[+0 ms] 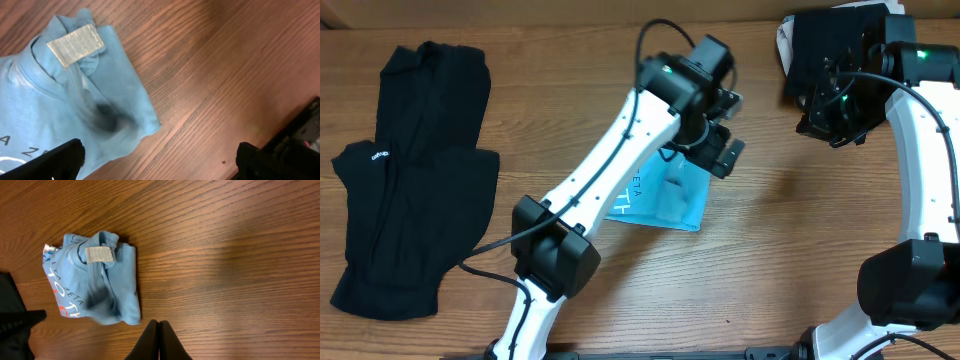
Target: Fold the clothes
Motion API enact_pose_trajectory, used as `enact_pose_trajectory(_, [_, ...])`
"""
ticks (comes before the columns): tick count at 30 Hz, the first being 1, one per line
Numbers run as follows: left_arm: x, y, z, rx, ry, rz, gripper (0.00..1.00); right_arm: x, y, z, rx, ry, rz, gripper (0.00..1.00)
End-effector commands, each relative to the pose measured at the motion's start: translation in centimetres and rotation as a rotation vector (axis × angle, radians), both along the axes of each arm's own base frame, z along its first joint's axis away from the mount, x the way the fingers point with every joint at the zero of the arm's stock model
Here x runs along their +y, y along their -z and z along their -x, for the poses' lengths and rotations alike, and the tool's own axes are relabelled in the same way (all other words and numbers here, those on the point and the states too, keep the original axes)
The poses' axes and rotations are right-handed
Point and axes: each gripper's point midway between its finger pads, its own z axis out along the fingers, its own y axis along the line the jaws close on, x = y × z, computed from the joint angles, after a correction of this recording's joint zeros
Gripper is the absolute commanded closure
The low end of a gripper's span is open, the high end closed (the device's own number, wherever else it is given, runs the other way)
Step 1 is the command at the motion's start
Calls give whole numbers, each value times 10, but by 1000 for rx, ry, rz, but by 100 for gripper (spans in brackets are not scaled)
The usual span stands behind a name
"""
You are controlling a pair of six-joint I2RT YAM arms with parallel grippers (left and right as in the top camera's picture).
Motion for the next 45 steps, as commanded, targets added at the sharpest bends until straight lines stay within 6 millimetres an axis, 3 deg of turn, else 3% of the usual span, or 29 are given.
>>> enact_pose_trajectory(1, [21, -11, -27, -67, -109, -27, 0, 1, -7, 0, -22, -15, 3, 96])
enact_pose_trajectory(6, [72, -20, -66, -51, -295, -3, 0, 16, -6, 2, -13, -55, 2, 96])
enact_pose_trajectory(10, [121, -20, -95, -50, -413, 1, 0, 47, 2, 6, -7, -139, 1, 92])
enact_pose_trajectory(12, [142, -20, -104, -48, -461, -1, 0, 69, 10, 10, -2, -200, 1, 83])
enact_pose_trajectory(14, [161, -20, -112, -50, -502, -3, 0, 96, 21, 14, -2, -273, 1, 63])
enact_pose_trajectory(19, [191, -19, -122, -51, -565, -10, 0, 151, 54, 30, -8, -421, 0, 55])
enact_pose_trajectory(24, [203, -19, -126, -59, -575, -19, 0, 176, 94, 54, 32, -510, 17, 47])
enact_pose_trajectory(28, [205, -19, -127, -69, -565, -26, 0, 183, 125, 70, 52, -545, 21, 43])
enact_pose_trajectory(33, [205, -19, -128, -76, -556, -26, 0, 182, 152, 74, 31, -548, 18, 38])
enact_pose_trajectory(41, [205, -19, -127, -75, -554, -27, 0, 187, 154, 64, -22, -547, 9, 40])
enact_pose_trajectory(45, [205, -19, -126, -71, -553, -30, 0, 190, 152, 57, -57, -546, 3, 52])
